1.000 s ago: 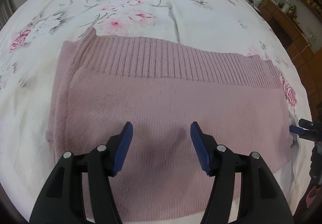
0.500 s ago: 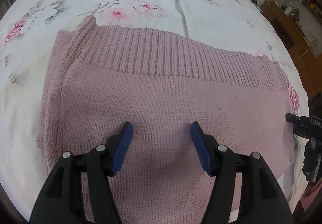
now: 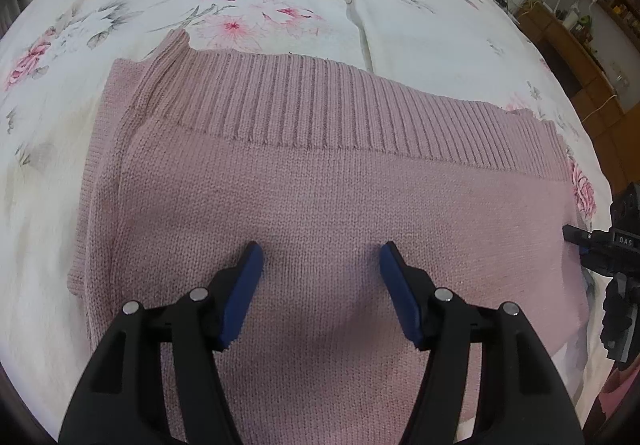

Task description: Fold small clothes

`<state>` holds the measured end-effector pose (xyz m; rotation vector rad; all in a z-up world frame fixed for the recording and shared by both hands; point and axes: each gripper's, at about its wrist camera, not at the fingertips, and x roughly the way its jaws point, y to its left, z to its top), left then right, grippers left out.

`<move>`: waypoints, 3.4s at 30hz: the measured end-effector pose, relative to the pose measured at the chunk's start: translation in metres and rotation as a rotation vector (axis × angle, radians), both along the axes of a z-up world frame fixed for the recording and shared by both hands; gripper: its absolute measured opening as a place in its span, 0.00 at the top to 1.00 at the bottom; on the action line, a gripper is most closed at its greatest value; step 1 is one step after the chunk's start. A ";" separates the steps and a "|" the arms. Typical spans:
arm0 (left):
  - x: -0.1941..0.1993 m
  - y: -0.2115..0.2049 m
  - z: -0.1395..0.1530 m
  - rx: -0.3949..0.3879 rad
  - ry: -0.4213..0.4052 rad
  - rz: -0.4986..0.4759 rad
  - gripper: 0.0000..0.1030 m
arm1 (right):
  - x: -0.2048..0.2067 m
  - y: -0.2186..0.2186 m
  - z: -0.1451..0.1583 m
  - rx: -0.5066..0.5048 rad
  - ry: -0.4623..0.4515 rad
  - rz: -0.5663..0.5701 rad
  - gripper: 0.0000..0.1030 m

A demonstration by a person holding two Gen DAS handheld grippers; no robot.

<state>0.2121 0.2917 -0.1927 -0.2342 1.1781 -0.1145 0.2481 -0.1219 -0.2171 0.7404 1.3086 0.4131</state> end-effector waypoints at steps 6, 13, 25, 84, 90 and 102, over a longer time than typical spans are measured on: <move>-0.017 0.018 0.030 -0.031 -0.041 0.018 0.41 | 0.002 0.021 0.045 -0.083 -0.039 0.010 0.77; -0.025 0.042 0.040 -0.081 -0.035 0.067 0.40 | 0.011 0.112 0.115 -0.202 -0.161 0.198 0.78; -0.030 0.055 0.041 -0.118 -0.048 0.089 0.40 | 0.014 0.241 0.084 -0.275 -0.100 0.405 0.85; 0.006 -0.008 0.069 -0.678 -0.102 0.041 0.79 | -0.043 0.081 0.047 -0.127 -0.045 0.174 0.66; -0.008 0.068 0.087 -0.613 -0.141 0.113 0.79 | -0.044 0.106 0.062 -0.104 -0.087 0.229 0.63; -0.023 0.151 0.020 -0.546 -0.012 0.205 0.80 | -0.053 0.189 0.066 -0.041 -0.104 0.392 0.54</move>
